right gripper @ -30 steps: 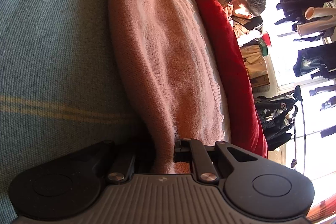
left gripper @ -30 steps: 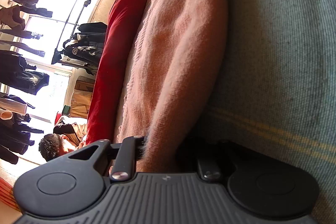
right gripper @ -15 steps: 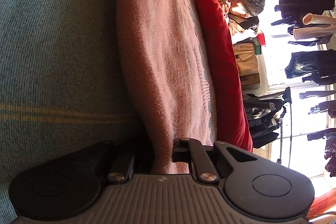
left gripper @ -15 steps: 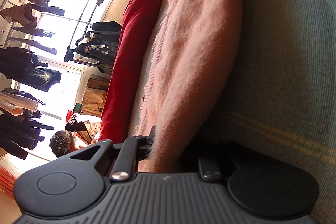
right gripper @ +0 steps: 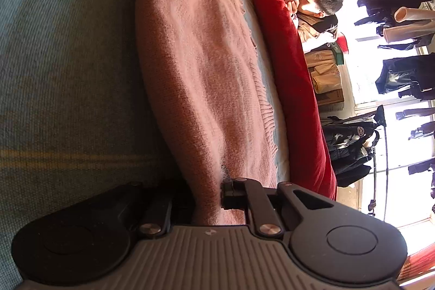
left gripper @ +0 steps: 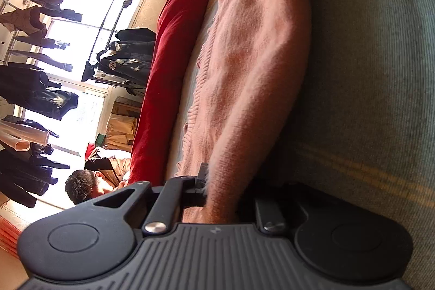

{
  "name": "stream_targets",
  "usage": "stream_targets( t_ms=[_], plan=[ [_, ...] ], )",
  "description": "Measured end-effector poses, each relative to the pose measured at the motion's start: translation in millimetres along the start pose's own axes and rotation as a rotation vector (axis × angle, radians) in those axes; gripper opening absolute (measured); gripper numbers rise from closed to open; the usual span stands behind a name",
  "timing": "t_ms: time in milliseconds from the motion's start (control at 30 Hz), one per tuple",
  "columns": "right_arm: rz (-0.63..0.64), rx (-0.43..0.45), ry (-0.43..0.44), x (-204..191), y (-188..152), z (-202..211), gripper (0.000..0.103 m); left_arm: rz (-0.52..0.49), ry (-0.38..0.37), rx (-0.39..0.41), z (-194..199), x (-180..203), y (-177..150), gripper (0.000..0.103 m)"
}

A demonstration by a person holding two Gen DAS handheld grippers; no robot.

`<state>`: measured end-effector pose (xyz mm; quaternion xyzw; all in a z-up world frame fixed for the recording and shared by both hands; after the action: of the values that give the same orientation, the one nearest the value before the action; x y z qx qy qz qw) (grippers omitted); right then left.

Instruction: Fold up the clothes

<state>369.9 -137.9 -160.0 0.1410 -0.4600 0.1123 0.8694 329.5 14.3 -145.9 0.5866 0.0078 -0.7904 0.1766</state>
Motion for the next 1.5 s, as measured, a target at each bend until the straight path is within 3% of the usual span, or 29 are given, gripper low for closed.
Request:
stream_targets(
  t_ms=[300, 467, 700, 1267, 1400, 1467, 1500],
  plan=[
    [0.035, 0.002, -0.098, -8, 0, -2, 0.013, 0.03, 0.05, -0.004, -3, -2, 1, 0.009],
    [-0.008, -0.008, -0.113, 12, 3, 11, 0.012, 0.048, 0.08, 0.01, 4, -21, 1, 0.008],
    [-0.089, 0.025, -0.036, 31, 11, 48, 0.012, 0.049, 0.052, 0.016, 27, -31, -5, 0.008],
    [-0.062, 0.017, 0.203, -41, 21, 202, 0.012, -0.061, -0.054, 0.087, 176, 1, -25, 0.009],
    [-0.078, 0.003, 0.238, -64, 19, 225, 0.013, -0.071, -0.082, 0.088, 196, 21, -32, 0.009],
    [-0.079, -0.012, 0.249, -80, 18, 227, 0.015, -0.075, -0.097, 0.088, 206, 31, -35, 0.01],
    [-0.079, -0.02, 0.254, -88, 18, 228, 0.021, -0.079, -0.104, 0.08, 207, 37, -37, 0.011]
  ],
)
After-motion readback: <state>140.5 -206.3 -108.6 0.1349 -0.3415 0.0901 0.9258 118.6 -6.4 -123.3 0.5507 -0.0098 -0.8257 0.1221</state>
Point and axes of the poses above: each gripper's, at about its wrist camera, not at the fingertips, and z roughly against the way its jaws point, x to its right, y to its top, the point moved 6 cm from there along -z, roughly the way its jaws point, and after that the axes turned 3 degrees about y, right-handed, at the moved point
